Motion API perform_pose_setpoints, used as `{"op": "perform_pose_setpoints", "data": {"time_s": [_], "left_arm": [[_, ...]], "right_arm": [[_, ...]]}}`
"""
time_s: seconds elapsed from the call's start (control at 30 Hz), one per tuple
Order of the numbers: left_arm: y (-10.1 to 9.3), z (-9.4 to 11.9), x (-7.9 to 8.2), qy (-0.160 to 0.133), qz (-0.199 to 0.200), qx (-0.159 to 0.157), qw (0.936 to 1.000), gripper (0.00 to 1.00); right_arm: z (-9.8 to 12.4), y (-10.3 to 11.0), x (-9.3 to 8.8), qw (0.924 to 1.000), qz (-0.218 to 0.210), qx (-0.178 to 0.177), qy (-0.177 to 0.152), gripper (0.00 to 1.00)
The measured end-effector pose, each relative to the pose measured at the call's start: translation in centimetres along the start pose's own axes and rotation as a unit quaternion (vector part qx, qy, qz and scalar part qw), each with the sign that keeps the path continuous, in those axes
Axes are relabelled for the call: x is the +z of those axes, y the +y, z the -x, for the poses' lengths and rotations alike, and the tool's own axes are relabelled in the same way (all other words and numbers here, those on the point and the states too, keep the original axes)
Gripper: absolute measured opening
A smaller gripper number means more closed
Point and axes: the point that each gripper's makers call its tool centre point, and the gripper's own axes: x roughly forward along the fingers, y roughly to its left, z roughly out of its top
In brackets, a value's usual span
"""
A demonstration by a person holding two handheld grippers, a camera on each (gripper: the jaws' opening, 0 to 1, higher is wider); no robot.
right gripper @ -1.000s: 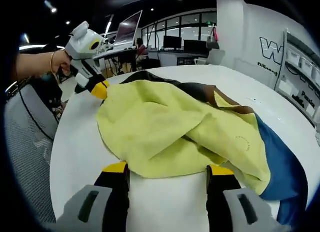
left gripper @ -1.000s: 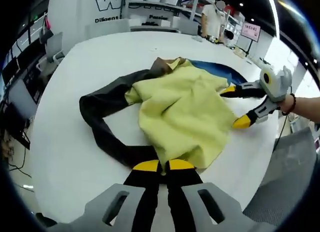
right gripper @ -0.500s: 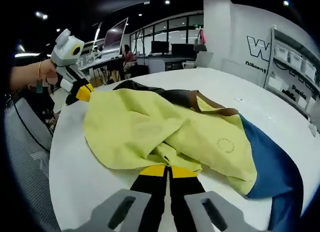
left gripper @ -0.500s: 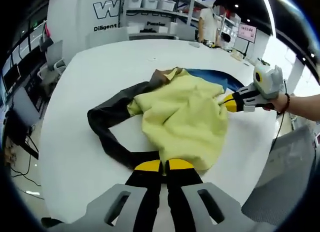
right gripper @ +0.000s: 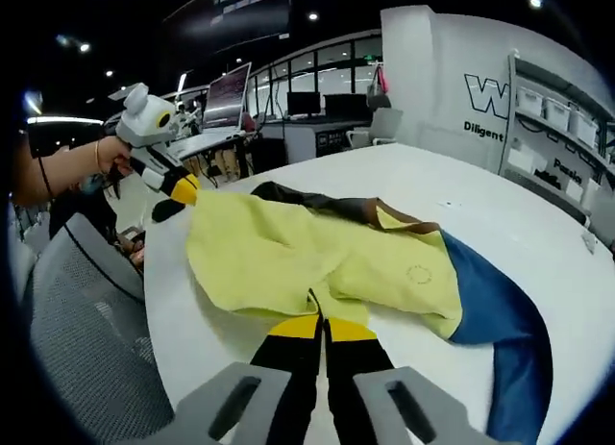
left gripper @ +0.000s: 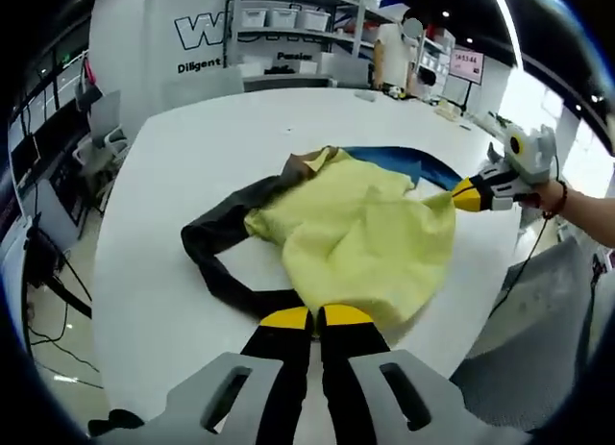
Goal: Fold the garment on the visible template until the final outline fits inside the template.
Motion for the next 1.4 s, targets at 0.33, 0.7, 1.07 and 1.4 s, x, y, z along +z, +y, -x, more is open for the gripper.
{"op": "perform_pose_setpoints", "data": {"time_s": [0.33, 0.7, 1.07, 1.4], "left_arm": [[-1.7, 1.7, -2.1, 0.03, -0.017, -0.006, 0.9994, 0.0], [-1.5, 1.5, -4.9, 0.067, -0.02, 0.015, 0.9974, 0.0], [-1.0, 1.7, -6.3, 0.077, 0.0, 0.031, 0.9965, 0.18], [-0.1, 2.1, -6.7, 0.065, 0.044, 0.041, 0.9961, 0.31]], "right_arm": [[3.6, 2.2, -3.6, 0.9957, 0.027, -0.007, 0.089, 0.0], [5.2, 4.2, -8.1, 0.9843, 0.006, -0.008, 0.176, 0.0], [5.2, 3.7, -9.6, 0.981, -0.079, -0.023, 0.176, 0.04], [5.3, 1.1, -9.7, 0.9736, -0.153, -0.058, 0.16, 0.3]]}}
